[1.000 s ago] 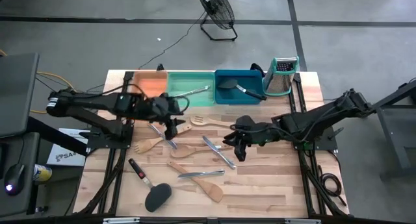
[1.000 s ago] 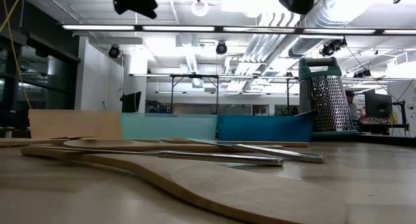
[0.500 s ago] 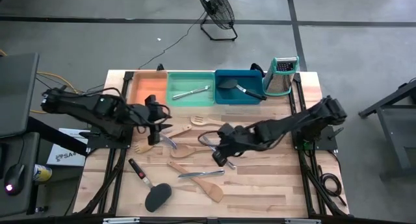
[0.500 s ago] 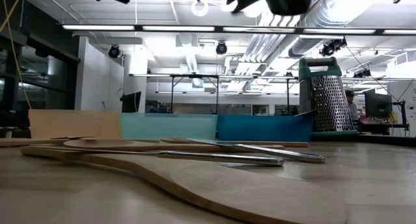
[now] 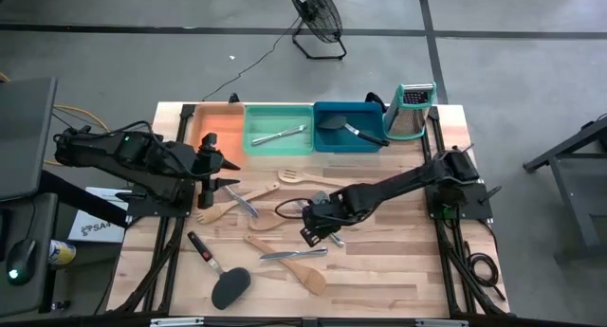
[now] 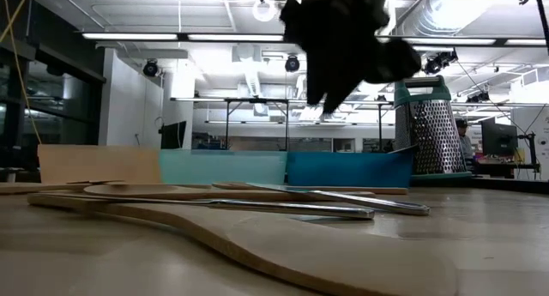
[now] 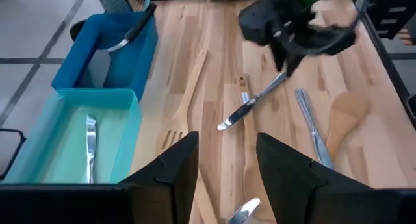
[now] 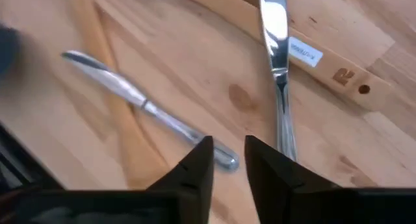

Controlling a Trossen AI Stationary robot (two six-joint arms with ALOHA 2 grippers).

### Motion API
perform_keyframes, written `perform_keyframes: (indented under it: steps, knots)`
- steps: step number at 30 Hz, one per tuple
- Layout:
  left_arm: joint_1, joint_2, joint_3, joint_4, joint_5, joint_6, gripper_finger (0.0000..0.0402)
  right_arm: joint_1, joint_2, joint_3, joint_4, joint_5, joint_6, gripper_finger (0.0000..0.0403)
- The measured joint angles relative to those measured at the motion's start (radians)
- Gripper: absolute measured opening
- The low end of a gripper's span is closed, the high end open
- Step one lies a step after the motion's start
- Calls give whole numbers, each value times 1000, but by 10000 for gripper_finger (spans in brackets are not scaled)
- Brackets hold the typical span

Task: Pick & Place Kitchen Items
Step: Put the silver table knife into the green bin

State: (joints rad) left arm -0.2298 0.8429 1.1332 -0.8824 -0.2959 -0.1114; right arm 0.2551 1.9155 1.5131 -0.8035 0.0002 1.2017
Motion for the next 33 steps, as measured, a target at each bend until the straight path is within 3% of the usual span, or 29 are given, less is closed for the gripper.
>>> perform_keyframes:
  steps: [7,11,16,33]
  knots:
    - [0,-18,0,-45,5,2,152,-32,59,0,-26,-2,-77,190]
    - [0,-21,0,-60,6,2,152,-36,85,0,-27,6,-106,220]
    - [0,-24,0,-67,6,-1,152,-34,103,0,-32,45,-106,215]
    - [0,-24,0,-71,13,-2,152,-33,172,-2,-1,27,-76,171]
